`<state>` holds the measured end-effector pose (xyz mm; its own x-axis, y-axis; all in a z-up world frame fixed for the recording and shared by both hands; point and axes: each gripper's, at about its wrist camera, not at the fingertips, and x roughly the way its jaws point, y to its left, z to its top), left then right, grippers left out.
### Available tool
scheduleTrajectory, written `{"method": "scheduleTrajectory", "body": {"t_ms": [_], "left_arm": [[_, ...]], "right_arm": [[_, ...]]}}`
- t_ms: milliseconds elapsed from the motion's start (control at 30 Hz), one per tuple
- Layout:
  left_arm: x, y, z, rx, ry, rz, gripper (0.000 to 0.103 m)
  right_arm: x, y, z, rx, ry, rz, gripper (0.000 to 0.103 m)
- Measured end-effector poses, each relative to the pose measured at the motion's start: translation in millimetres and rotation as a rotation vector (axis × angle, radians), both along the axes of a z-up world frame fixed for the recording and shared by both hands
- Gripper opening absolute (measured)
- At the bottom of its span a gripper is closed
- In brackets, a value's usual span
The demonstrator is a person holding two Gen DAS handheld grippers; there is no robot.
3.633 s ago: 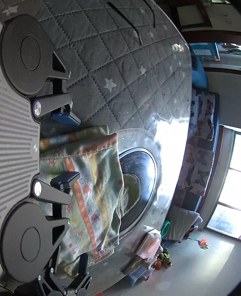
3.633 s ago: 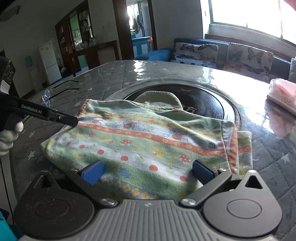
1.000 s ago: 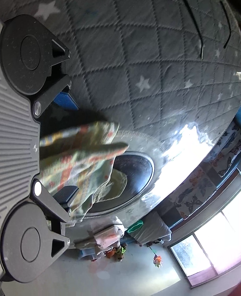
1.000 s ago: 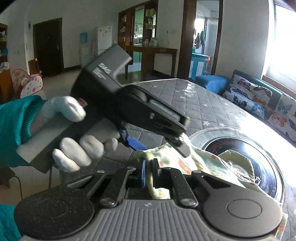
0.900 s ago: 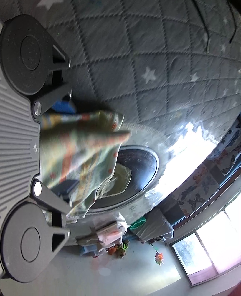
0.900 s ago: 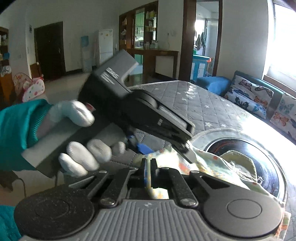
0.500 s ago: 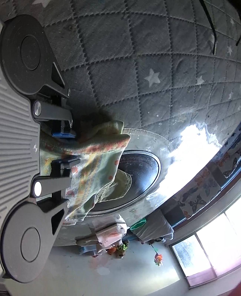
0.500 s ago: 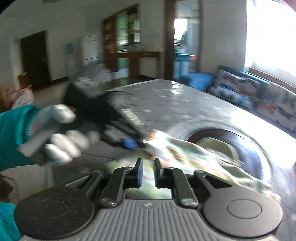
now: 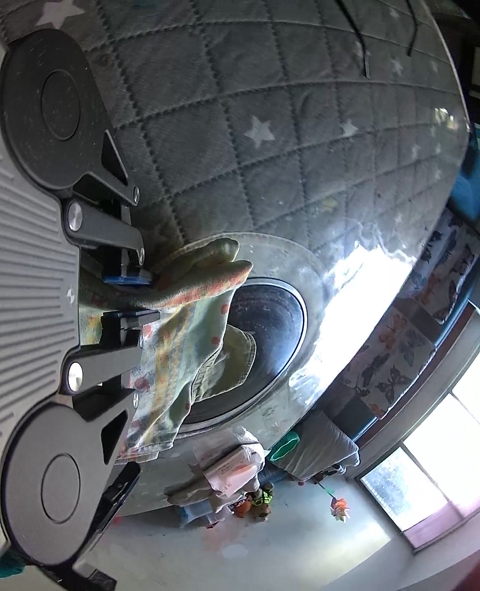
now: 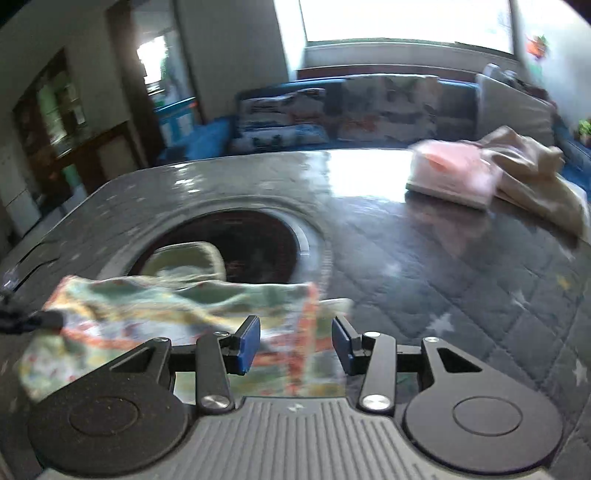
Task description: Fold clothes
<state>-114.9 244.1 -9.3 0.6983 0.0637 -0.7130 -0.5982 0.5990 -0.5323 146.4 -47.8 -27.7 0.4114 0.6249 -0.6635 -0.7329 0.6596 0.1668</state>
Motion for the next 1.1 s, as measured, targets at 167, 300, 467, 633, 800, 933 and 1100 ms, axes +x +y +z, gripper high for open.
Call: {"method": "scheduleTrajectory", "body": {"t_ms": [167,300,467,633,800,933,1100], "left_arm": [[2,1,0,0.026,0.006,-0.011,0.014],[3,2,-2,0.030,0.006,-0.016,0.014],[5,0,1,0.047,0.005,-0.031,0.013],[9,-4,16,0.090,-0.014,-0.059,0.011],[21,-14,34,0.132,-0.036,-0.112,0.010],[40,-29,45,0.159,-0.046,-0.169,0.010],[70,-52,56,0.184,-0.058,-0.253,0.010]], "right_arm": [[12,-3,-14,0.005,0.052,-0.050,0.046],[5,2,-14,0.030,0.069,-0.034,0.043],[-6,10,-11,0.009,0.042,-0.004,0.014],[-18,2,2,0.035,-0.003,-0.002,0.010],[-33,-14,24,0.078,-0.067,-0.007,0.010],[-42,-28,43,0.092,-0.122,-0.020,0.010],[-46,-51,61,0.089,-0.185,-0.057,0.010]]}}
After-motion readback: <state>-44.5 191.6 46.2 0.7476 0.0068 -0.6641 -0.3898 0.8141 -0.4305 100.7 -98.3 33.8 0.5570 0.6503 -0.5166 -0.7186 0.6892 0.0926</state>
